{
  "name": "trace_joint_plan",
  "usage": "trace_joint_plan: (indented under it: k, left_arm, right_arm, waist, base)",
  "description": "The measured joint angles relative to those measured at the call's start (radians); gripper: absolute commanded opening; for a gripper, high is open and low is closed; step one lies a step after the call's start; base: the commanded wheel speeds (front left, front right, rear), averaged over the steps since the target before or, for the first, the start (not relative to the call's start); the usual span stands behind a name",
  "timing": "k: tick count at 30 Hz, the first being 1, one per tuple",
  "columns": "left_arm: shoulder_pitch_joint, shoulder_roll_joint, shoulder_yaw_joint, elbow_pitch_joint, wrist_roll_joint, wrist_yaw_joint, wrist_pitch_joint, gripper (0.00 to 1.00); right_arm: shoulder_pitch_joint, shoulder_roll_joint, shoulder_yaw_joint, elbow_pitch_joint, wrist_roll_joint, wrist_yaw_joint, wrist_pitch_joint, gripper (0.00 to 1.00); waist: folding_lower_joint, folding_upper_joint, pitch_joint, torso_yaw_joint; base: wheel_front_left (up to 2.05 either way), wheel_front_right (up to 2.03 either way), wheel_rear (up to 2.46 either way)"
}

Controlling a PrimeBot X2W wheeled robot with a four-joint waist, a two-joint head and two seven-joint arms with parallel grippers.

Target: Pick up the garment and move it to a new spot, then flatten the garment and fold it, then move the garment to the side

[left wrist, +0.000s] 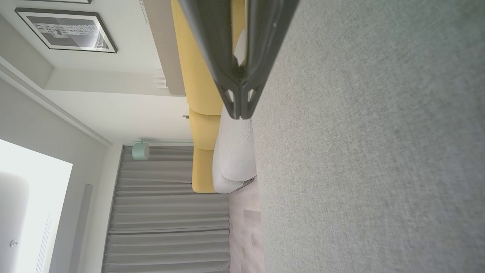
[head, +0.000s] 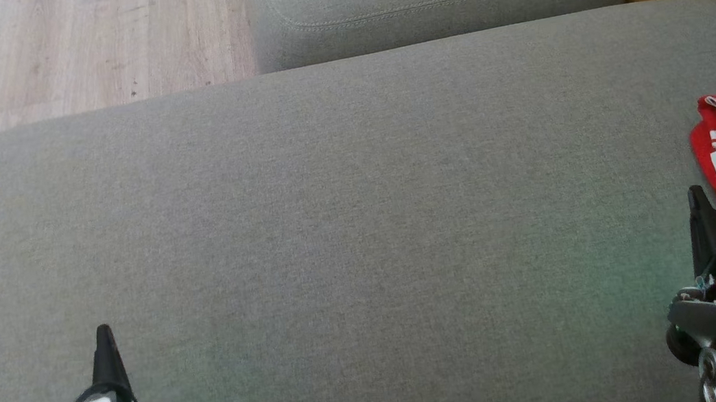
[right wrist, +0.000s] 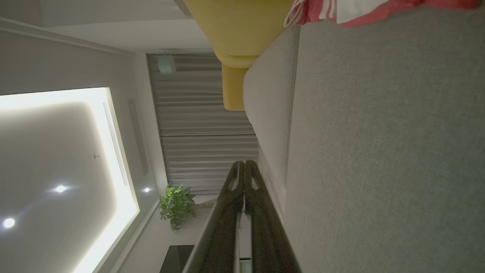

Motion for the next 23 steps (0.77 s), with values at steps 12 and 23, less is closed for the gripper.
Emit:
trace_joint_plan:
  k: [12, 23]
  left_arm:
    - [0.0, 0.0, 0.0, 0.0, 0.0, 0.0, 0.0, 0.0]
    - [0.0, 0.0, 0.0, 0.0, 0.0, 0.0, 0.0, 0.0]
  right_arm:
    - [0.0, 0.0, 0.0, 0.0, 0.0, 0.0, 0.0, 0.0]
    - [0.0, 0.0, 0.0, -0.001, 0.0, 0.0, 0.0, 0.0]
  waist:
    - [0.0, 0.0, 0.0, 0.0]
    - [0.0, 0.0, 0.0, 0.0]
  base:
    - [0.0, 0.0, 0.0]
    - [0.0, 0.0, 0.0]
